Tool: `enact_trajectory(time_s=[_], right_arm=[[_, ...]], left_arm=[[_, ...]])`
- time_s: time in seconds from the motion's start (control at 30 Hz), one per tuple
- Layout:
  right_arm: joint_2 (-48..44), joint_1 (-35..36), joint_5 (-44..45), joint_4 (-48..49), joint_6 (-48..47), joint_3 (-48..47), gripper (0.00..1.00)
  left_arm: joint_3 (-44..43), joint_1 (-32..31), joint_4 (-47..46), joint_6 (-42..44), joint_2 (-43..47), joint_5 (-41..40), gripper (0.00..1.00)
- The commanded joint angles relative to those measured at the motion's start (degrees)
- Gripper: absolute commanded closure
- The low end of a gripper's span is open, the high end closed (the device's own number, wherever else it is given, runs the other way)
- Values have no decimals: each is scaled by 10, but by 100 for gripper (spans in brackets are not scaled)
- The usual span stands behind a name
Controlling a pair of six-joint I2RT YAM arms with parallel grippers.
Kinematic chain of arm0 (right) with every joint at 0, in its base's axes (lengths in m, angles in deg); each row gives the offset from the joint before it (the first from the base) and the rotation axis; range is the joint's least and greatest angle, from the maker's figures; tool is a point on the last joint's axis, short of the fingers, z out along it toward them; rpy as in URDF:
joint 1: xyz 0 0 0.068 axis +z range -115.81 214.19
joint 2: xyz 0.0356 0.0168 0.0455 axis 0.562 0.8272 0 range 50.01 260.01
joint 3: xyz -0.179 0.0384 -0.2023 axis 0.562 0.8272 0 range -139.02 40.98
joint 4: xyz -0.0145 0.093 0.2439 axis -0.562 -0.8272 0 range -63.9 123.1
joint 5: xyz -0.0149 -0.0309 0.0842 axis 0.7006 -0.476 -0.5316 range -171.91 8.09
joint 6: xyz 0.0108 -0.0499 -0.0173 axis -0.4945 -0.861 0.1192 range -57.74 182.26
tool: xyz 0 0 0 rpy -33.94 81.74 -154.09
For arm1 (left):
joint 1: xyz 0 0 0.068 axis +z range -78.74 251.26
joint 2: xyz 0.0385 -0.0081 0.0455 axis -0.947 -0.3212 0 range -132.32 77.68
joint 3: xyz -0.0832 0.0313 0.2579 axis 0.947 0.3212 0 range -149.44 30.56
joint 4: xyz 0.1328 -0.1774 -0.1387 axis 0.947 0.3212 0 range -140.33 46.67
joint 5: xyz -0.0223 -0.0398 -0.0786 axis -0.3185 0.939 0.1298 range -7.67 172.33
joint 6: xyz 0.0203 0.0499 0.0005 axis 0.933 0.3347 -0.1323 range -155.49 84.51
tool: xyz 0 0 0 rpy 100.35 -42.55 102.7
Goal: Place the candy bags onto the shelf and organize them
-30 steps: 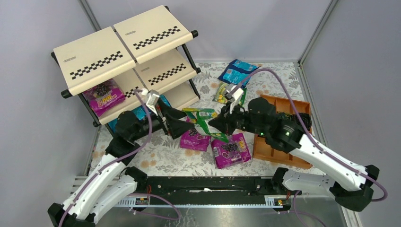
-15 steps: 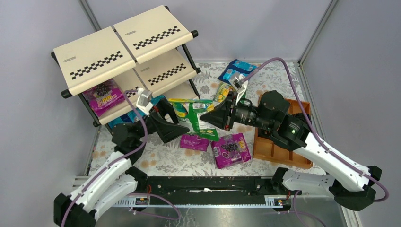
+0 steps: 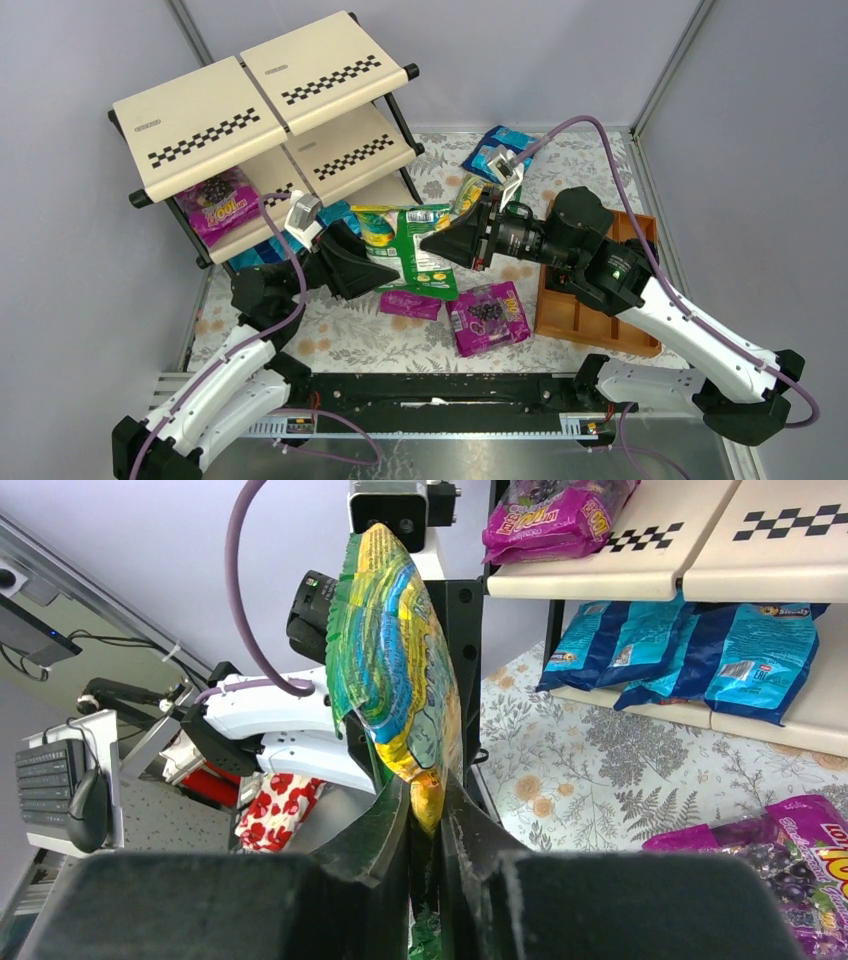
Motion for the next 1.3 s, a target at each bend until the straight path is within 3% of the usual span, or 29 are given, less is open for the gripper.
enact_trajectory(time_s=[0.0,0.17,0.3,0.37,0.4,0.43,0.47,0.7,0.97,1.13,1.27], right_arm=[[-5,-9,10,59,9,-7,96],[-21,-9,49,56,4,9,88],[-30,-9,80,43,-2,15,74],[-35,-9,107,16,-9,14,49],[-38,-9,124,1,-15,13,23],[-42,-9,146,-16,-22,11,3],[-47,-9,169,-34,-32,8,1],[-110,-9,334,-132,-88,-1,0],[-184,-9,394,-164,-95,20,0],[-197,-9,394,-185,-84,23,0],[-208,-9,395,-202,-79,23,0]], left_arm=[[-34,0,12,7,4,-7,61],[-45,0,40,11,6,-27,76],[-62,0,85,27,7,-48,88],[-78,0,113,40,6,-58,92],[-88,0,130,47,4,-63,94],[-100,1,151,56,3,-68,96],[-113,0,172,65,2,-75,97],[-288,1,400,172,-44,-172,100],[-606,1,622,229,-204,-381,100],[-769,19,697,261,-309,-432,100],[-836,94,705,211,-366,-395,100]])
